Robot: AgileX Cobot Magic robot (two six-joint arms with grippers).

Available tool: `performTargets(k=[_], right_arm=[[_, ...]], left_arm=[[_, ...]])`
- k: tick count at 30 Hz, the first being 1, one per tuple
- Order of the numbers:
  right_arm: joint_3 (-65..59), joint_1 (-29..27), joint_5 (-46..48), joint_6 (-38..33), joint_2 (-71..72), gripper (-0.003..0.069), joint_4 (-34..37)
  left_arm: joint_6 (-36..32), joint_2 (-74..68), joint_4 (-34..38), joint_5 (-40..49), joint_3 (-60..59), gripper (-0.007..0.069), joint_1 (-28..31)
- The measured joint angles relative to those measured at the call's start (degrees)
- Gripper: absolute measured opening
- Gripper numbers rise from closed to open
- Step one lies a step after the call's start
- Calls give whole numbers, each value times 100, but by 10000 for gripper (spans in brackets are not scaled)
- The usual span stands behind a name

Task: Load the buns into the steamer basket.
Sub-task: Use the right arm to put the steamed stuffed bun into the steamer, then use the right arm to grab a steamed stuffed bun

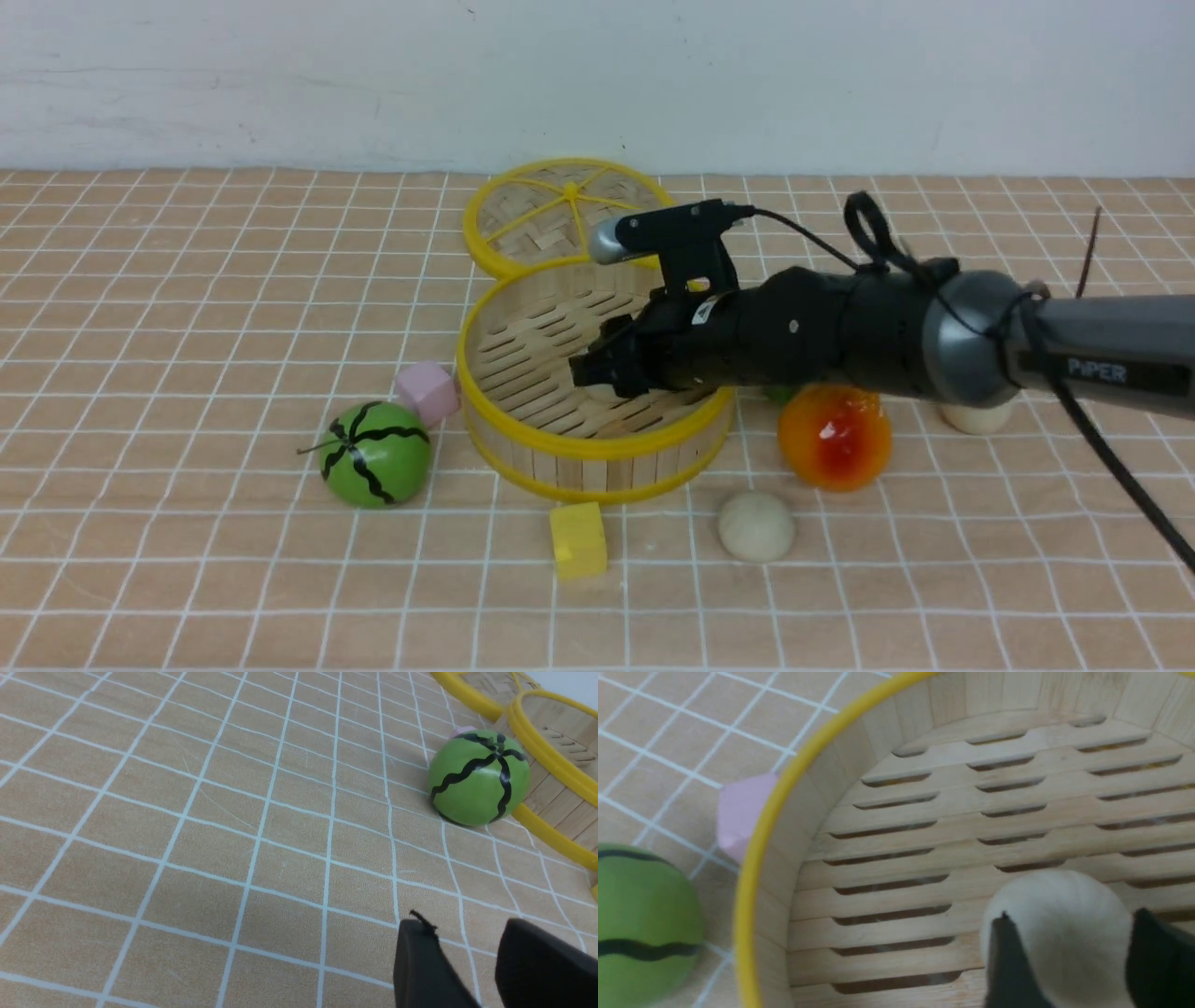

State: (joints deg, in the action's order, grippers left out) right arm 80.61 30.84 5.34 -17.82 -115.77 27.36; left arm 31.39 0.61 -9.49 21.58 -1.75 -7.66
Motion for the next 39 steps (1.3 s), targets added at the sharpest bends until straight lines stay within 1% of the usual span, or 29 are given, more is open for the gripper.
performTargets(k=[2,3,4,6,7,8,9,10,11,13,14,15,16,18,19,21,22,24,27,33,35,37,39], right_arm=[[0,0,297,0,312,423,-141],[0,0,297,0,345,423,-160],[0,0,596,0,618,439,-340],[0,0,1158,0,1105,444,-736],[0,0,1508,0,1280,444,-895],[0,0,1584,0,1322,443,-976],[12,0,2393,48,1674,434,-1317],[12,0,2721,107,1766,428,-1398],[12,0,2803,128,1785,427,-1453],[12,0,3796,554,1844,398,-1792],[12,0,3796,589,1836,396,-1820],[12,0,4143,890,1727,376,-2030],[12,0,4195,930,1693,374,-2079],[6,0,4288,1435,1426,335,-2408],[6,0,4288,1435,1426,335,-2434],[6,0,4270,1782,1153,299,-2661],[6,0,4258,1985,997,279,-2736],[6,0,4232,2163,809,258,-2774],[6,0,4219,2298,573,243,-2796],[6,0,4200,2323,289,242,-2796],[12,0,4194,2323,270,223,-2796],[12,0,4194,2323,270,184,-2796],[22,0,4199,2323,277,99,-2796]], left_arm=[[0,0,0,0,0,238,0],[0,0,0,0,0,238,0],[0,0,0,0,0,238,0],[0,0,0,0,0,238,0],[0,0,0,0,0,238,0],[0,0,0,0,0,238,0],[0,0,0,0,0,238,0],[0,0,0,0,0,238,0],[0,0,0,0,0,238,0],[0,0,0,0,0,238,0],[0,0,0,0,0,238,0],[0,0,0,0,0,238,0],[0,0,0,0,0,238,0],[0,0,0,0,0,238,0],[0,0,0,0,0,238,0],[0,0,0,0,0,238,0],[0,0,0,0,0,238,0],[0,0,0,0,0,238,0],[0,0,0,0,0,238,0],[0,0,0,0,0,238,0],[0,0,0,0,0,238,0],[0,0,0,0,0,238,0],[0,0,0,0,0,238,0]])
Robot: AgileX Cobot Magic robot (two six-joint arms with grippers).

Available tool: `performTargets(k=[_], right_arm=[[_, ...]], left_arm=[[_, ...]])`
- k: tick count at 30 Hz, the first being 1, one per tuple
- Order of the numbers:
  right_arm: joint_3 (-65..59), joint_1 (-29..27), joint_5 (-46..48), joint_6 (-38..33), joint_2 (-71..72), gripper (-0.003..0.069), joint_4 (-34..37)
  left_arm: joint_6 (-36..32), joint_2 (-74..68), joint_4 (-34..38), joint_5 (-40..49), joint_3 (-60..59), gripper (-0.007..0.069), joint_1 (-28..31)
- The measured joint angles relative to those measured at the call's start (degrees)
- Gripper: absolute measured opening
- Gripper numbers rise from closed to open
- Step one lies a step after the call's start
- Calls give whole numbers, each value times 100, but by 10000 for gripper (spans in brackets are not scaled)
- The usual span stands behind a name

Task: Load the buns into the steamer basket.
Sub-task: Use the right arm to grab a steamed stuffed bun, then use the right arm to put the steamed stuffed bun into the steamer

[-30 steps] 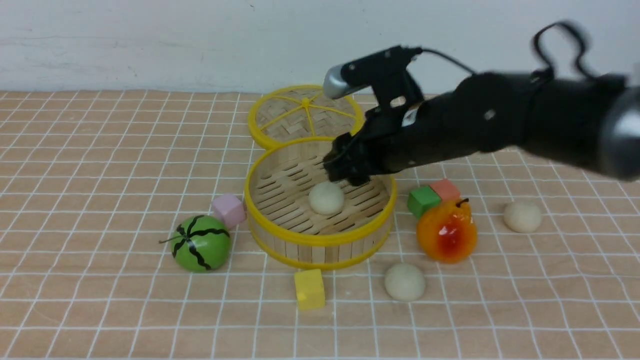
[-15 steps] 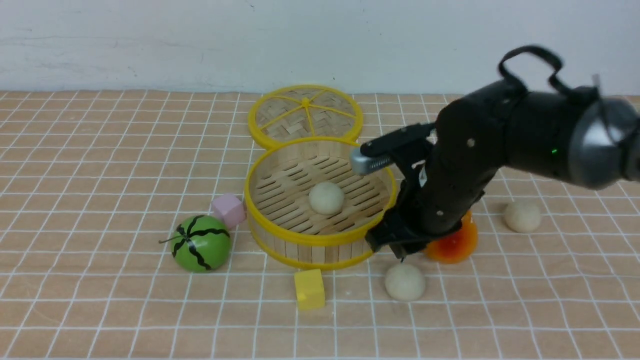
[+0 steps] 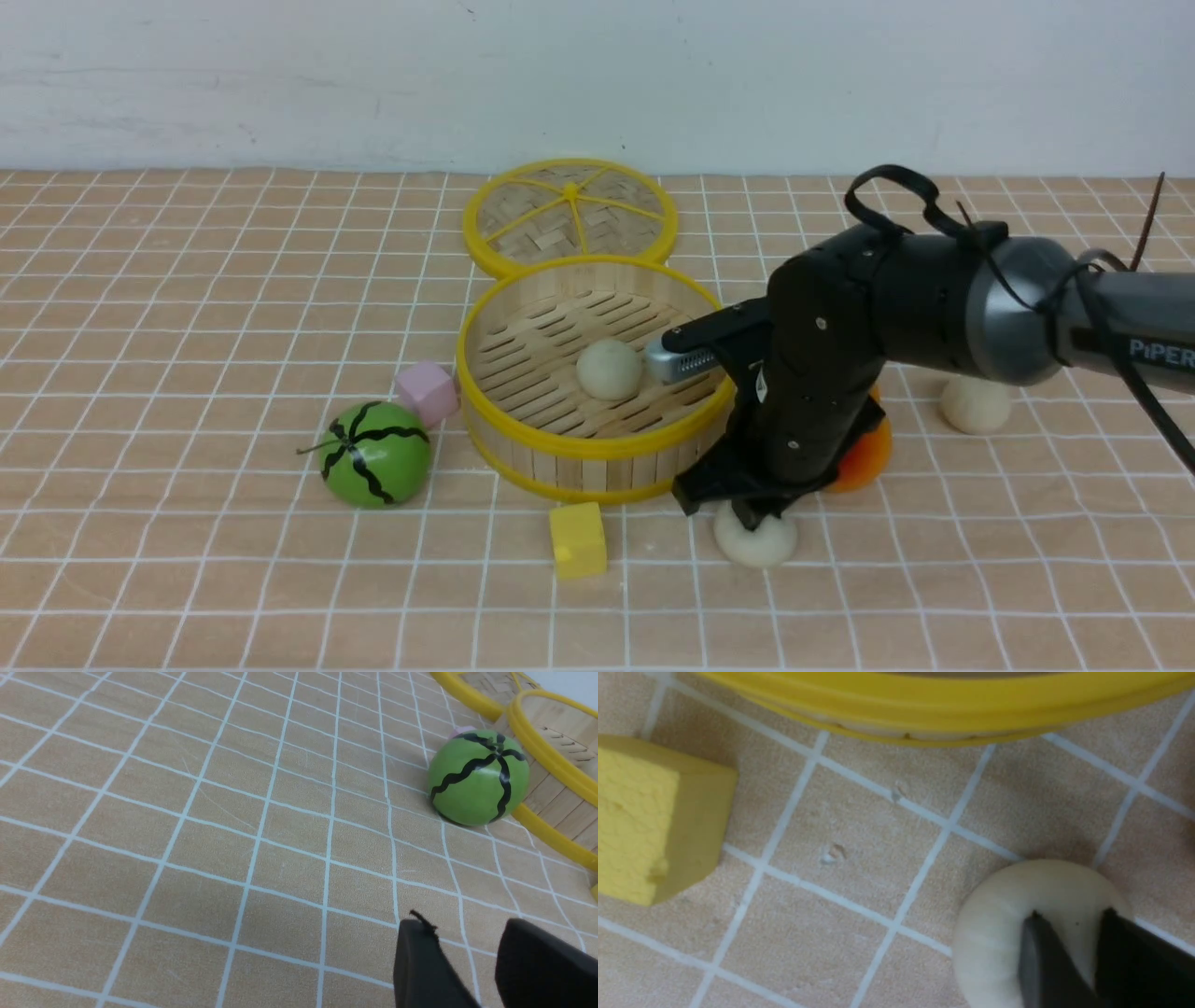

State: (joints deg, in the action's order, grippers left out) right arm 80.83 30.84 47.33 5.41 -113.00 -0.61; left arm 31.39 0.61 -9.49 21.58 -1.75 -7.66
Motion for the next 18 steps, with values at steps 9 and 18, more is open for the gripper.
performTargets(k=[9,18], right_arm=[[126,-62,201,6,506,2,-1],[1459,-325,-62,3,764,2,12]], left_arm=[[0,0,0,0,0,238,0],[0,0,0,0,0,238,0]])
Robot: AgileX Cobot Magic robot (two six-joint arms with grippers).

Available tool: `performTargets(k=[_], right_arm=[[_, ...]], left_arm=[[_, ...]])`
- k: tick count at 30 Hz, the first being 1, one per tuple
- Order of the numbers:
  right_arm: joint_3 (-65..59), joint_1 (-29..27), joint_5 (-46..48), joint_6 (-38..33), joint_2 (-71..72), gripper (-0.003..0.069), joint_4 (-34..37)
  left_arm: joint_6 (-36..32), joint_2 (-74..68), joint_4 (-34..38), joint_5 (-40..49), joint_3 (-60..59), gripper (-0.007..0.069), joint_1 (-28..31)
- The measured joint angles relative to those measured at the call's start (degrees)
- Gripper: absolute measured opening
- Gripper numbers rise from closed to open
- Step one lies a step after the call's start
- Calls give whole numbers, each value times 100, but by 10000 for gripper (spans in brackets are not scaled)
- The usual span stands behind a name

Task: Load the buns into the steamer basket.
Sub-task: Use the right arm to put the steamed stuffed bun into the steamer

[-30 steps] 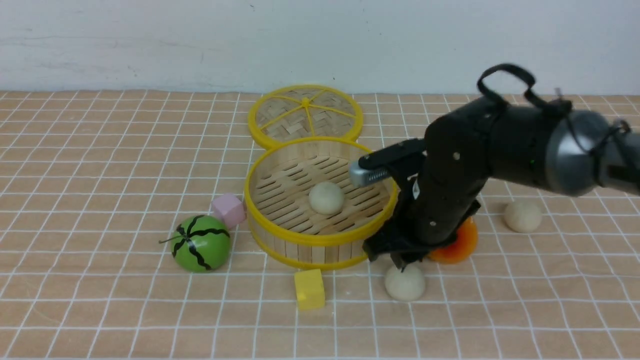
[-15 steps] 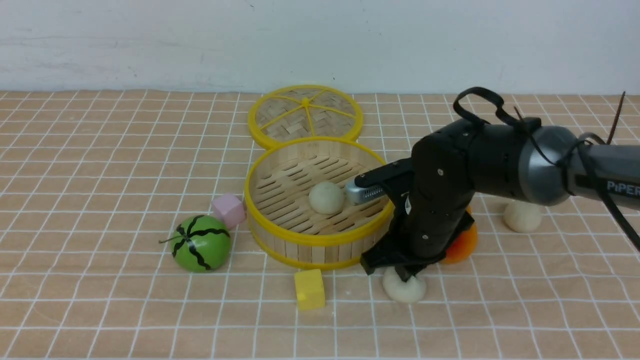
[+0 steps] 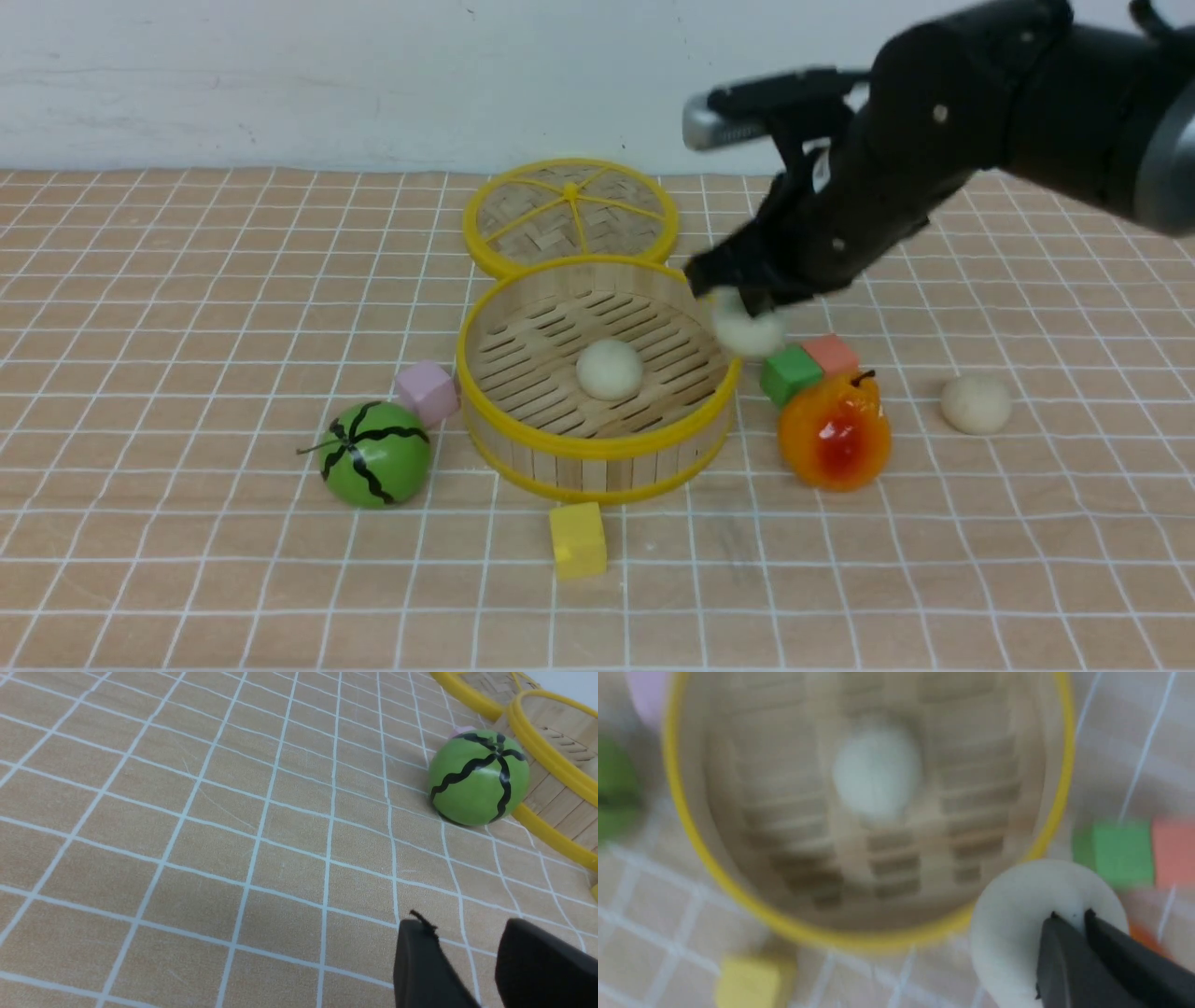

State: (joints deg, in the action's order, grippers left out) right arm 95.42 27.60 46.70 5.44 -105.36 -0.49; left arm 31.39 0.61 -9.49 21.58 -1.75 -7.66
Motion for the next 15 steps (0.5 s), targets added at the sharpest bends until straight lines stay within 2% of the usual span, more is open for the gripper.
performTargets(k=[15], right_arm=[[239,0,-1080,32,-1529,14,14]], left_arm=[[0,0,0,0,0,238,0]])
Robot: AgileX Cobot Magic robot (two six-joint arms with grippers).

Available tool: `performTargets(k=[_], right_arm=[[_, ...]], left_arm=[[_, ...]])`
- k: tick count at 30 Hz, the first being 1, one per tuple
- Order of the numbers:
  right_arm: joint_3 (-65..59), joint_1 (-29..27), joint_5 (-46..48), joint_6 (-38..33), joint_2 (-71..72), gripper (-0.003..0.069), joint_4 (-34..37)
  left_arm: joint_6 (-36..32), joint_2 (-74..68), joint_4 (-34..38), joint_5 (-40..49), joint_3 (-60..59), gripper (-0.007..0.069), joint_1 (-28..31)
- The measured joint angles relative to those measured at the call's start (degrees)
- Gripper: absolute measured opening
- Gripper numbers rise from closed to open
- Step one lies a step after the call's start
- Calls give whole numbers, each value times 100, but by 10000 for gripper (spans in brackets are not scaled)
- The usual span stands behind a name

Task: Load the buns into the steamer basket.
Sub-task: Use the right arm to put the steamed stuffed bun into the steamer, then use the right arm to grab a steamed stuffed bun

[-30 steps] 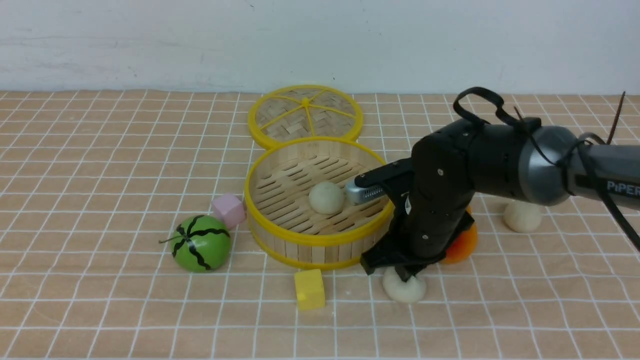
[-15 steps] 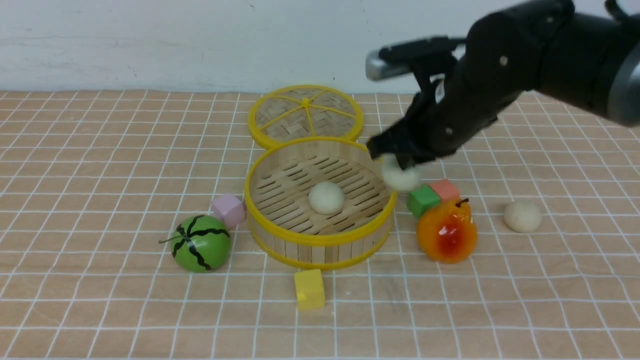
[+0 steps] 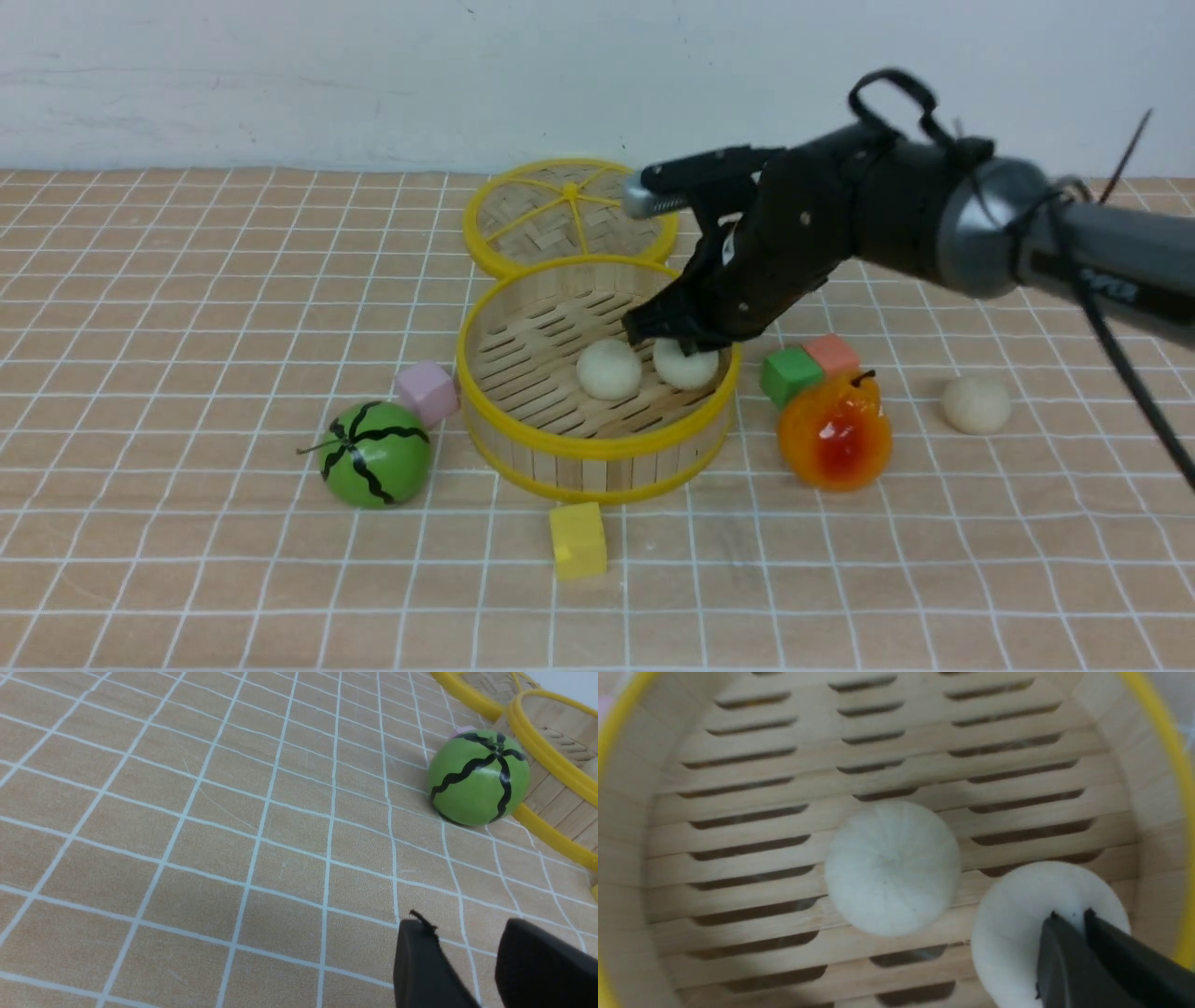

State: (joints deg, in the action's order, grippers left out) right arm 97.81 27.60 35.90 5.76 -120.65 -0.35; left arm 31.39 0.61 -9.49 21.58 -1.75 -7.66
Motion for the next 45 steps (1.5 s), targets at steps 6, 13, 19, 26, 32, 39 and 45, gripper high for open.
performTargets(k=[6,13,19,26,32,39,45], right_arm=[[7,0,-114,132,-118,132,0],[55,-19,179,138,148,400,-17],[93,-361,511,138,962,491,-303],[104,-1489,1528,277,1203,459,-469],[-84,-2170,1683,416,827,396,-269],[-109,-2248,1453,416,378,321,-164],[-116,-2248,1487,416,29,300,-299]], left_arm=[[0,0,0,0,0,238,0],[0,0,0,0,0,238,0],[0,0,0,0,0,238,0],[0,0,0,0,0,238,0],[0,0,0,0,0,238,0],[0,0,0,0,0,238,0],[0,0,0,0,0,238,0]])
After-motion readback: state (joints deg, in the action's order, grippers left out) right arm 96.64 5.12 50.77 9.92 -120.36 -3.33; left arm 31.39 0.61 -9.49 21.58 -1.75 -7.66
